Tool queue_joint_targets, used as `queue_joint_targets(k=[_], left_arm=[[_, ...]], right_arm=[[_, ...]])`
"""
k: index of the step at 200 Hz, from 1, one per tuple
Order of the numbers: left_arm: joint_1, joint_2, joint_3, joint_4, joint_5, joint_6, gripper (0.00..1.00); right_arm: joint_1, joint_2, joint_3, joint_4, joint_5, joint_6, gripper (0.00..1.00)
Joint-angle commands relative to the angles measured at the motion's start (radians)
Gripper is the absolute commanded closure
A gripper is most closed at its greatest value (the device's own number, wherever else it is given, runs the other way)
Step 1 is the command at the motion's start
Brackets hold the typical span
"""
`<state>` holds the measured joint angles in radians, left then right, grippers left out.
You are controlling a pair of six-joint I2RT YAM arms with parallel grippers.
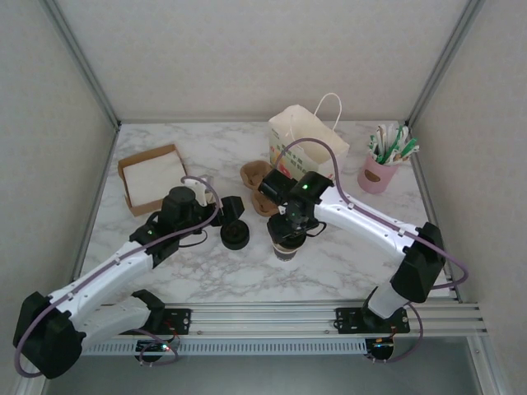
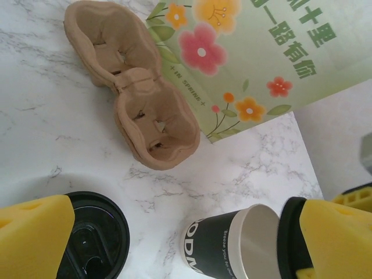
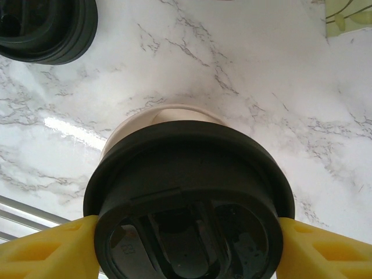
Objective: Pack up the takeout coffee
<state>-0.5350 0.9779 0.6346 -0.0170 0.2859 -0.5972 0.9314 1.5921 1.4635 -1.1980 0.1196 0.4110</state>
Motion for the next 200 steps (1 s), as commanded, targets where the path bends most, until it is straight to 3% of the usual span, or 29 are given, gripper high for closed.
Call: queue_joint_targets(k=[1,49,200], left_arm=[[-0.006,-0.062,-0.025,0.070,-0.024,0.024,0.00],[-0.006,-0.122,-0.055,0.086,-0.017,0.016,0.00],[-0.006,-0.111,-0.067,0.083,-0.016,0.016,0.00]], right_arm=[[-0.006,0.024,0.037,-0.028,-0.006,-0.009,0.30],[-0.006,0.057,0.047,-0.022,-0.027,-0.015,0.30],[-0.006,0.094,0.034,-0.035,-0.036,-0.004,0.30]])
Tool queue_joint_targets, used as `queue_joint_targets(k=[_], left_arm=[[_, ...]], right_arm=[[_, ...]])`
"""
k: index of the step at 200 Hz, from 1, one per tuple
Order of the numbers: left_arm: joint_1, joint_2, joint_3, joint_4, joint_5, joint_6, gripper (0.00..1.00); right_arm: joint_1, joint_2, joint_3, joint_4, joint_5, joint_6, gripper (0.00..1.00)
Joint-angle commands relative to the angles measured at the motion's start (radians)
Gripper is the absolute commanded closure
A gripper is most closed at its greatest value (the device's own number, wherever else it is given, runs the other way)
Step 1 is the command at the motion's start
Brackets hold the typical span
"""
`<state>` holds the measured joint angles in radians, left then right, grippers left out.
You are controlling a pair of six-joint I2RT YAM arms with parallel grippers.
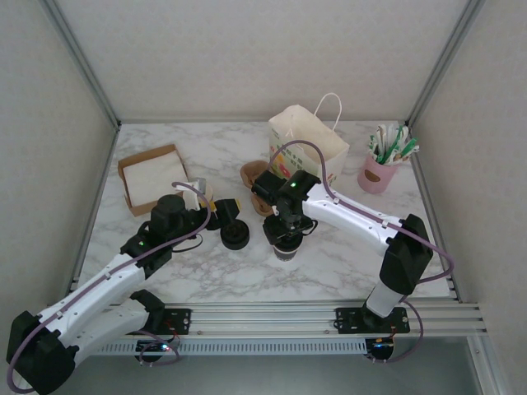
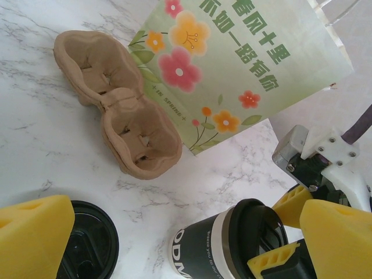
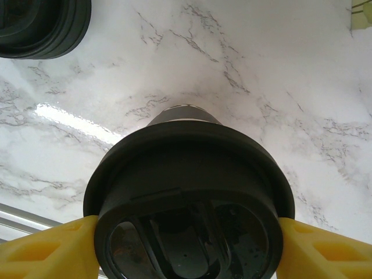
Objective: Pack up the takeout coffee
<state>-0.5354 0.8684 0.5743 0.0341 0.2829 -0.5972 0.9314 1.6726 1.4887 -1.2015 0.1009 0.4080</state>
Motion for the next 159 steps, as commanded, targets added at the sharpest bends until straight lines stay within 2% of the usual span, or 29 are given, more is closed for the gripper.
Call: queue_joint_targets(k=[1,159], left_arm=[[-0.006,-0.002,-0.007,0.032,-0.013,0.016,0.00],[-0.006,-0.001,-0.008,0.034,-0.013,0.013,0.00]], right_arm=[[-0.006,0.013,0.009,-0.032,-0.017,-0.001,0.30],[-0.006,0.014,-0.012,-0.034,-0.017,0.005,0.30]])
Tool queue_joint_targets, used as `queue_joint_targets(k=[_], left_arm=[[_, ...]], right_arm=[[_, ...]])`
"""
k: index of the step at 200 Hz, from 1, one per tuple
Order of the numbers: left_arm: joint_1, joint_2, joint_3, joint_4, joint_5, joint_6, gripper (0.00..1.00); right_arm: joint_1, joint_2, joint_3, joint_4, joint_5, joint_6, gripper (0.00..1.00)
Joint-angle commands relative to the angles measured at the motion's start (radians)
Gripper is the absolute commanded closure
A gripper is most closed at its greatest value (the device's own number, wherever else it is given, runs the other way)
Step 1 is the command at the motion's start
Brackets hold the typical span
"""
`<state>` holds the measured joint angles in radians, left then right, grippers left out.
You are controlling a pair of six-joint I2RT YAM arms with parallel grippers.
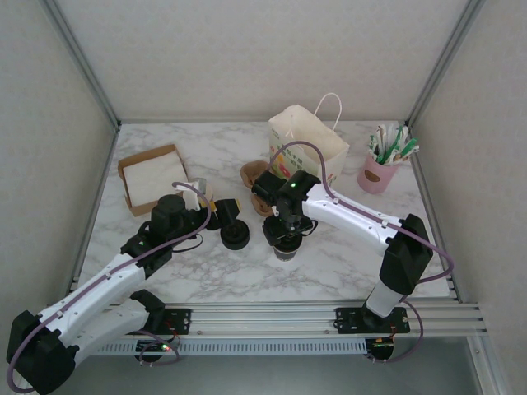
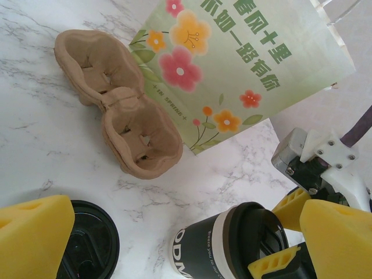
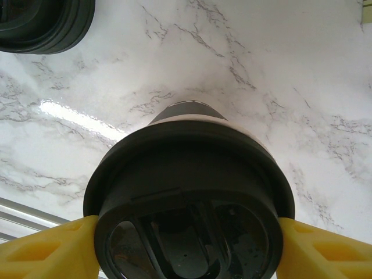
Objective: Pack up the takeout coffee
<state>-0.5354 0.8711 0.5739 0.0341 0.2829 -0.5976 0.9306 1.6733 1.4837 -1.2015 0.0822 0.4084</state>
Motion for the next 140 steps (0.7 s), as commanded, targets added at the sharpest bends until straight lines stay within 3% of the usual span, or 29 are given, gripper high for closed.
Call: queue_joint_targets(k=[1,140], left_arm=[[-0.006,-0.004,-0.008,0.034,-0.013,0.013,0.00],[-0.006,-0.009,-0.014,0.035,-0.013,0.009,0.00]], right_arm=[[-0.006,0.013,-0.008,-0.034,0.002,0.005,0.30],[-0.006,0.024,-0.019,-0.041,0.027,0.015,0.30]])
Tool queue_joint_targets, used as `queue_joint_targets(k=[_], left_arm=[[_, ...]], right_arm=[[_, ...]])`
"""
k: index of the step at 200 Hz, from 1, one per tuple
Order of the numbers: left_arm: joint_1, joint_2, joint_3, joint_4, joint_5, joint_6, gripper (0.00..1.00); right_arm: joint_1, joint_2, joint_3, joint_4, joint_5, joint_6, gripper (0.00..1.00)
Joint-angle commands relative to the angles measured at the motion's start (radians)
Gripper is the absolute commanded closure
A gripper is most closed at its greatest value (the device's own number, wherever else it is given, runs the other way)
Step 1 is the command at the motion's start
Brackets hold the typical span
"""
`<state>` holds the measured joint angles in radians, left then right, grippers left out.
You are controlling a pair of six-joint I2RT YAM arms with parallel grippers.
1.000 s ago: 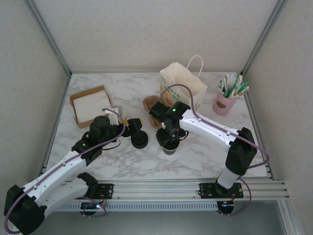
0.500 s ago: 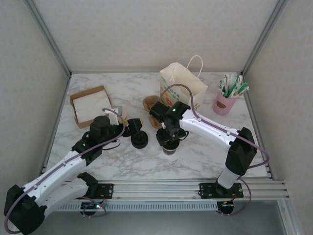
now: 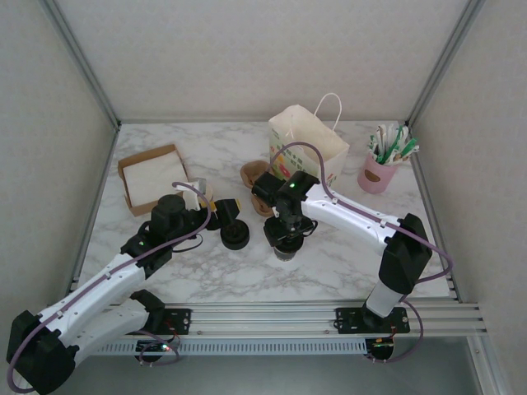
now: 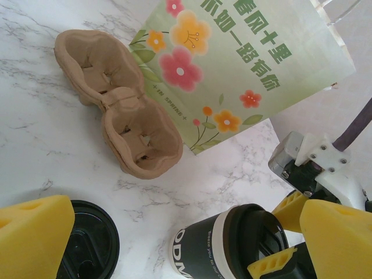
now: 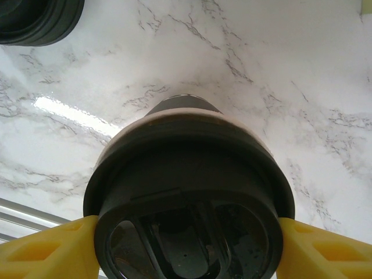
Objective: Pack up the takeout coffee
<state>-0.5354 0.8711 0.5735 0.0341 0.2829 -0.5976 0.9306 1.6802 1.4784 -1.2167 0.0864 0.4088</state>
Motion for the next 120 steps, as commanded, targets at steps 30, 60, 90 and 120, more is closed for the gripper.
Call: queue_joint_targets(k=[30,60,90,120], left_arm=[[-0.006,-0.011,-0.013,0.034,-0.011,0.007,0.01],[-0.006,-0.010,-0.013,0.035,-0.013,0.007,0.00],[-0.006,-0.010,-0.013,0.035,-0.013,0.007,0.00],[-0.006,-0.008,-0.014,0.038,-0.010,0.004,0.00]], right_arm=[[-0.006,0.021,-0.013,-0.021,0.017,0.011,0.30],[-0.006,0.017,-0.019,-0.002,-0.001,0.010,0.30],[-0.006,0.006,-0.020,0.011,-0.001,0.012,0.30],[-0.006,-0.008,-0.029,0.031,-0.016,0.012,0.30]])
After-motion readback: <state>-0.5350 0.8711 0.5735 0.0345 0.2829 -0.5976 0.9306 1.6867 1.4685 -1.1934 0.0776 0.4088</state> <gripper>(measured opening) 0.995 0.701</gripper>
